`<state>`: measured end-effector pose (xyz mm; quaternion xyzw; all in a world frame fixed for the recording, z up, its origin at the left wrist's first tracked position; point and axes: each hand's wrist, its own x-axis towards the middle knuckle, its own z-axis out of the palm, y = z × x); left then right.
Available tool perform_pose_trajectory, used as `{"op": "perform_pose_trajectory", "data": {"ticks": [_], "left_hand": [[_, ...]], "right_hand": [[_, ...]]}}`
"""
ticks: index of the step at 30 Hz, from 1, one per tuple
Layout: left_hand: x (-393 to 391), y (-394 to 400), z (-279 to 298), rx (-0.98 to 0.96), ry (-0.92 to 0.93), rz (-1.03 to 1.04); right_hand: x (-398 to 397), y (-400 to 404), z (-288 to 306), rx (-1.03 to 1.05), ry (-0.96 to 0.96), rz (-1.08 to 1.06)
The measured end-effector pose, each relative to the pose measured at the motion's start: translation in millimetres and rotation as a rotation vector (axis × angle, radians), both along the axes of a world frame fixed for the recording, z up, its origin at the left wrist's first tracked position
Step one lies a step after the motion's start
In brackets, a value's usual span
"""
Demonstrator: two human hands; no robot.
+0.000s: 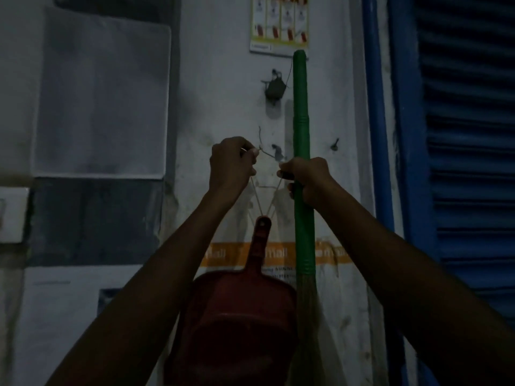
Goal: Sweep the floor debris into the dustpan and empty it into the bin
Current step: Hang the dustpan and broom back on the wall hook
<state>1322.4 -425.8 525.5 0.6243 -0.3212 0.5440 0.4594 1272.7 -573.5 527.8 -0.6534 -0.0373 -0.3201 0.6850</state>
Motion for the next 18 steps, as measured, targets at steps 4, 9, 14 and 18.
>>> {"op": "perform_pose_trajectory", "data": {"ticks": [4,9,14,18], "left_hand": [[12.9,-12.8,36.4,0.013,-0.035,-0.01],[19.1,-22.8,81.4,0.045,-0.18,0.104],[17.5,-28.8,124.0,0.074,-0.338,0.22],[22.9,-32.4,147.3,0.032,-0.337,0.197]], "right_hand": [[5.5,-4.9,30.3,0.007,-0.053,-0.065],[6.8,-14.6,70.2,0.007,-0.163,-0.11],[10.1,-23.8,111.6,0.015,-0.267,-0.156],[14.1,-26.1,134.7,0.025,-0.297,-0.152]]}}
